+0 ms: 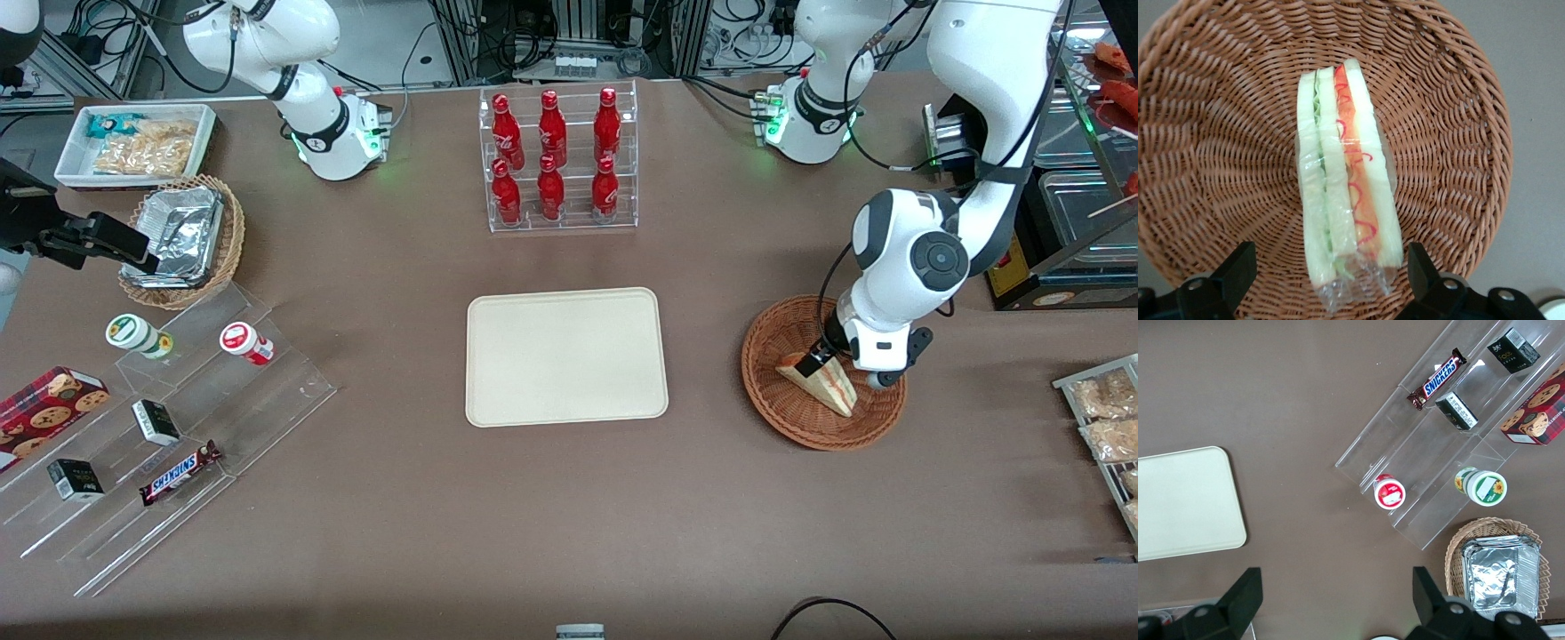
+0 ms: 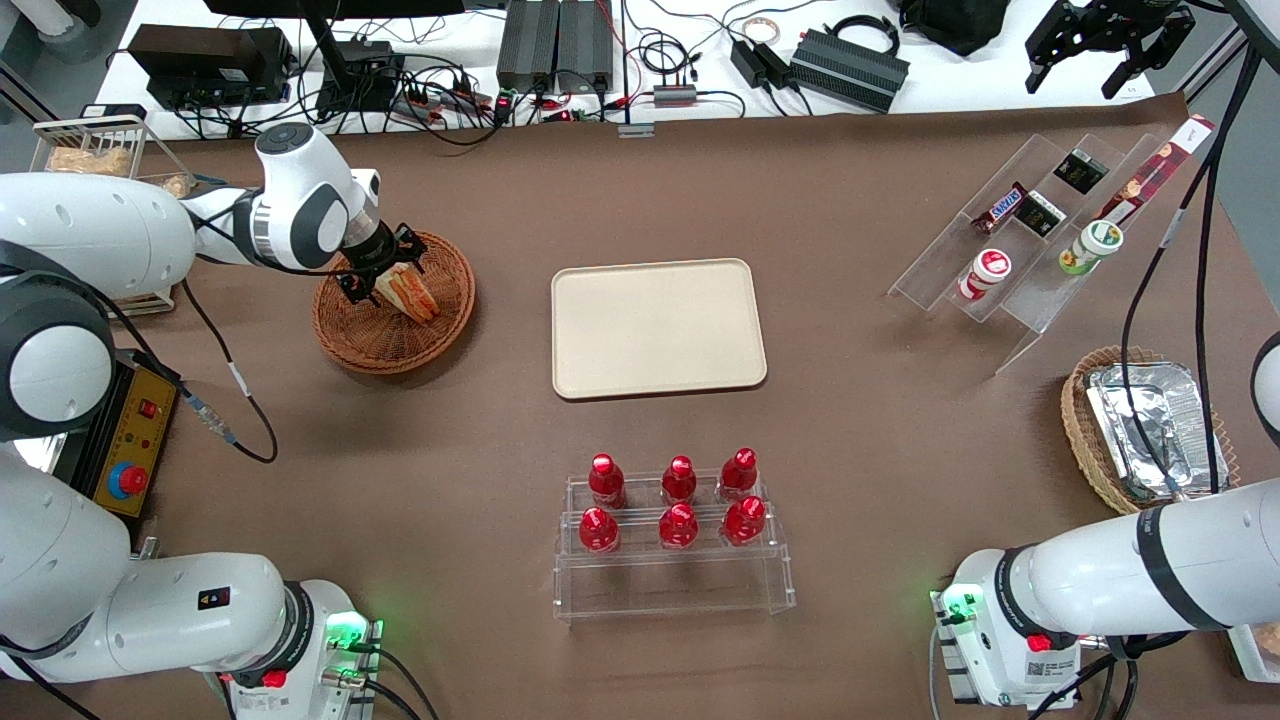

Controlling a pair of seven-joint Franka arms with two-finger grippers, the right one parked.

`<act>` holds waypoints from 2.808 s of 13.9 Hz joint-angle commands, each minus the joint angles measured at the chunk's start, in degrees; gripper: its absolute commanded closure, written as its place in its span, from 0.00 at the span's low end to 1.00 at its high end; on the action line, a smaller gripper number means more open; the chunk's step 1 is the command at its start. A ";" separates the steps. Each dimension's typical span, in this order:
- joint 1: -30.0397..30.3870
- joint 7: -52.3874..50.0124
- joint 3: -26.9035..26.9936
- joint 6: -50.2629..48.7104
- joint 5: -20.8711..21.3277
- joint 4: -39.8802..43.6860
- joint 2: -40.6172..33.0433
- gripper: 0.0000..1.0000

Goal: Place sandwich from basket to tray
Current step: 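Lower the open left gripper around the sandwich and close it, then lift the sandwich and carry it over the cream tray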

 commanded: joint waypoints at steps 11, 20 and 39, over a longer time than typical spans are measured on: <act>0.92 -0.93 0.00 0.81 0.08 3.25 0.93 0.78; -10.91 -1.01 -0.52 -35.31 2.72 26.97 1.79 0.78; -40.38 -2.33 -0.35 -20.38 11.86 44.83 27.98 0.78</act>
